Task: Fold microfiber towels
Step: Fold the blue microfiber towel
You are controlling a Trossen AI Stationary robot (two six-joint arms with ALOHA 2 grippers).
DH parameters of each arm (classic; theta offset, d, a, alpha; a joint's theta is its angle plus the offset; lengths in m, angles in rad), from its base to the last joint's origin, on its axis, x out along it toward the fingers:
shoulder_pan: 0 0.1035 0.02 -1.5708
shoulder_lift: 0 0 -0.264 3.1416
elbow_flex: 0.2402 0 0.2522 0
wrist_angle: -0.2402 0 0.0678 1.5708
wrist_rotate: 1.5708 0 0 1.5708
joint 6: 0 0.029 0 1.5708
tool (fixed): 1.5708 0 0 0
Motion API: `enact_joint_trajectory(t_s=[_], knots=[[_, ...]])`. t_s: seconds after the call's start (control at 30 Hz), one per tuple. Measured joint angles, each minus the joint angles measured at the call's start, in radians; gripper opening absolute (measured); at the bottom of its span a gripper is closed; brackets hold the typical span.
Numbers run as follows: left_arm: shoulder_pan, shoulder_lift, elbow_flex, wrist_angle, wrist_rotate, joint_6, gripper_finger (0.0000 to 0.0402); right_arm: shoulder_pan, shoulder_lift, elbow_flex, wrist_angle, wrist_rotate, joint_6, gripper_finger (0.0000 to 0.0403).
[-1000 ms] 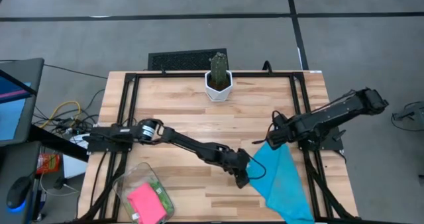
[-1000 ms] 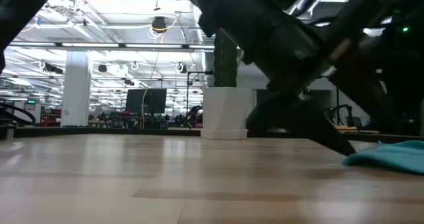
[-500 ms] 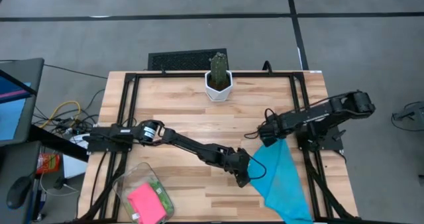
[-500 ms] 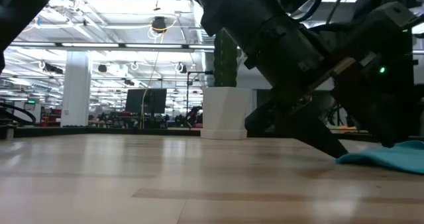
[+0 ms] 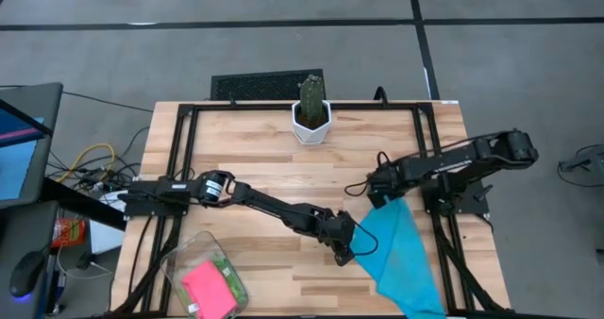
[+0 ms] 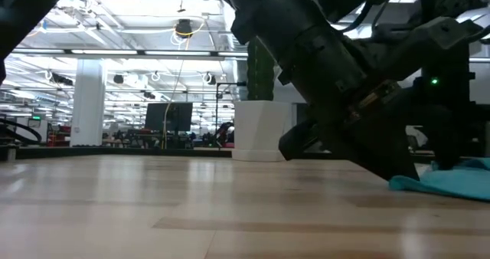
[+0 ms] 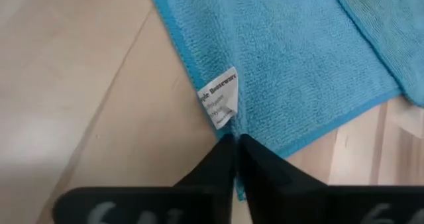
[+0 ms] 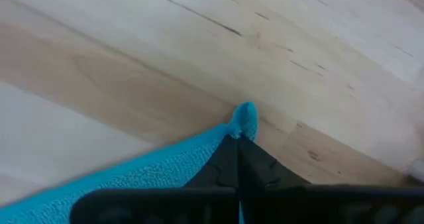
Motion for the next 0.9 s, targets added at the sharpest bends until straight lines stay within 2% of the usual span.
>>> enact_joint_trajectory(t_s=[0.23,0.33,0.5,0.73,0.9], knots=[[-0.003,-0.016,0.007,-0.017,0.056,-0.01,0.0002,0.056,-0.082,0.022,0.021,-0.009,0.062,0.0009],[-0.004,-0.048,0.023,-0.132,0.058,-0.004,0.0001,0.087,-0.129,0.051,0.016,0.007,0.092,0.001],[-0.007,-0.156,0.052,-0.371,-0.009,0.06,0.0,0.149,-0.198,0.122,0.013,0.06,0.129,0.0005],[-0.038,-0.359,0.052,-0.666,-0.122,0.103,0.0,0.269,-0.251,0.295,0.013,0.189,0.134,0.0005],[-0.058,-0.525,0.055,-0.817,-0.168,0.105,0.0,0.384,-0.263,0.494,0.049,0.359,-0.005,0.0005]])
